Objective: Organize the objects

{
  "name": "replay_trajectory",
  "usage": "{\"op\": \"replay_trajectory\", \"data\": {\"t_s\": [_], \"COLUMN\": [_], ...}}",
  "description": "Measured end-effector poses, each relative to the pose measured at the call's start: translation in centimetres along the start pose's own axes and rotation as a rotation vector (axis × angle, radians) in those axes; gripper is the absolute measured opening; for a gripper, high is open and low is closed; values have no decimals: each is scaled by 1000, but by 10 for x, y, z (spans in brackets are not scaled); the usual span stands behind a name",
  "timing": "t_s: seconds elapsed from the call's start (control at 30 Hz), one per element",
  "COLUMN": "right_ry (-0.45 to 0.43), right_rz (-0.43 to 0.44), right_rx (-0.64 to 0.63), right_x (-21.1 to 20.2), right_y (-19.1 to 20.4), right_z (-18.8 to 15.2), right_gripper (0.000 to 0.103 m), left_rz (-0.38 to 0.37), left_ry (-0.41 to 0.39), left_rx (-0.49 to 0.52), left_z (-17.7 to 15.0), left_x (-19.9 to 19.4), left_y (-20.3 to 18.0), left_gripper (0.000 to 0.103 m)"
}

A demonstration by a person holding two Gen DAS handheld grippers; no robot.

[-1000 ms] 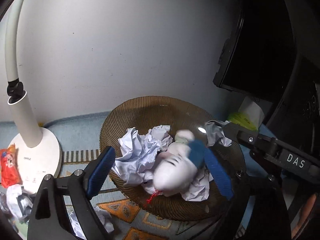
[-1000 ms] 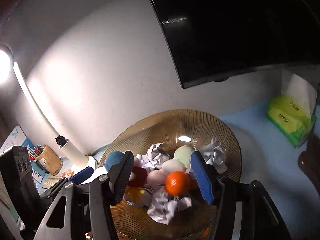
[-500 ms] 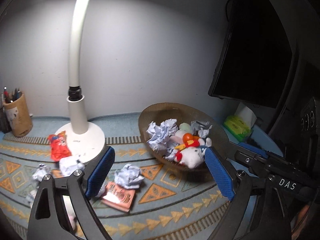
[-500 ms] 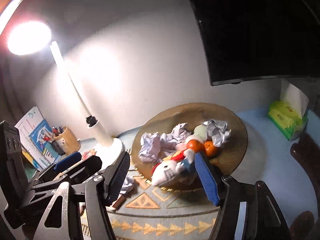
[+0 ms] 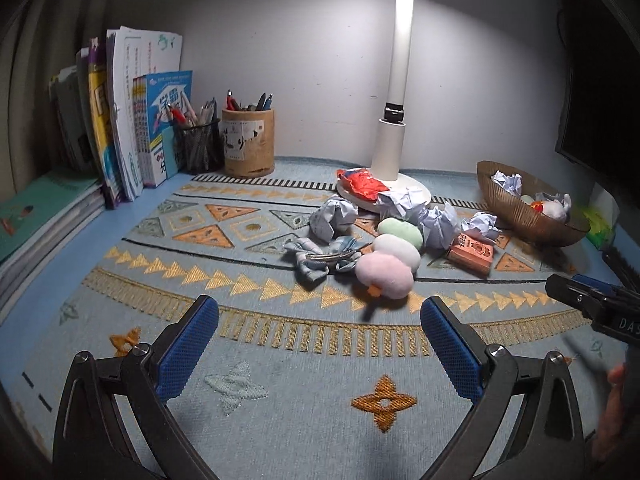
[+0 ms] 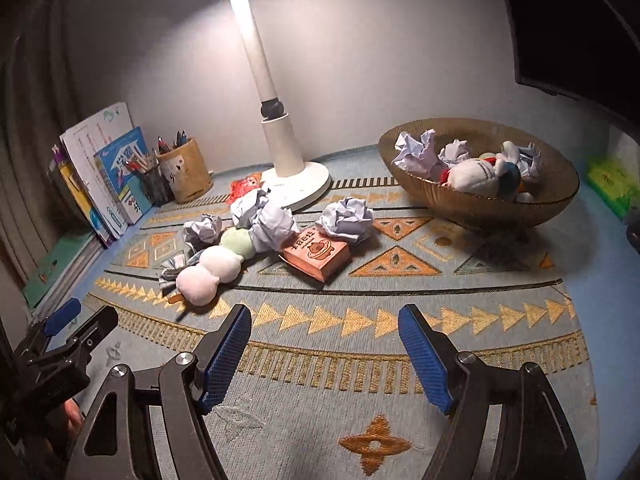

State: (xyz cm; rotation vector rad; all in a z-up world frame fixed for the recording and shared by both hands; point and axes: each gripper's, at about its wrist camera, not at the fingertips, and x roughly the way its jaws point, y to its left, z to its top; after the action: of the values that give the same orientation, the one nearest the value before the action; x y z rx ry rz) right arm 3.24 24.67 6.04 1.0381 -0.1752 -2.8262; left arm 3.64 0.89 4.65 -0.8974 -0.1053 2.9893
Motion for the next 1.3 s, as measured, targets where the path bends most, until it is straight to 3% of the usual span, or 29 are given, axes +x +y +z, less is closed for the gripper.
{"op": "replay_trajectory", "data": {"t_s": [0.2, 0.3, 0.67, 0.87, 1.0, 1.07, 1.2, 1.23, 1.3], "right_ry": [4, 8, 14, 42, 184, 212, 270, 290, 304], "right_rz": [-78, -94, -109, -74, 97, 119, 184, 195, 163], "right_rx": [-63, -63, -69, -64, -6, -7, 47, 82, 133], "right_x": [10, 12, 15, 17, 31, 38, 71, 83, 103], "right_y": [14, 14, 16, 17, 26, 42, 76, 81, 88], "right_z": [-13, -13, -15, -12, 0, 12, 33, 37, 45], "right_gripper": [75, 82, 84, 84, 84, 84, 84, 84, 81], "left_rz": [-52, -68, -63, -73, -84, -101, -231, -231, -234], "left_ry": [35, 60, 60, 107, 155, 185, 236, 242, 257], "left_rx": [-15, -37, -84, -61, 37, 106, 227, 270, 341], "left_z": [-3, -4, -5, 0, 30, 48, 60, 59, 55], "left_x": [9, 11, 10, 19, 37, 53, 91, 97, 107], "left_y": [4, 8, 15, 14, 22, 28, 37, 36, 36], "left_gripper": [101, 101, 101, 101, 101, 101, 96, 89, 87]}}
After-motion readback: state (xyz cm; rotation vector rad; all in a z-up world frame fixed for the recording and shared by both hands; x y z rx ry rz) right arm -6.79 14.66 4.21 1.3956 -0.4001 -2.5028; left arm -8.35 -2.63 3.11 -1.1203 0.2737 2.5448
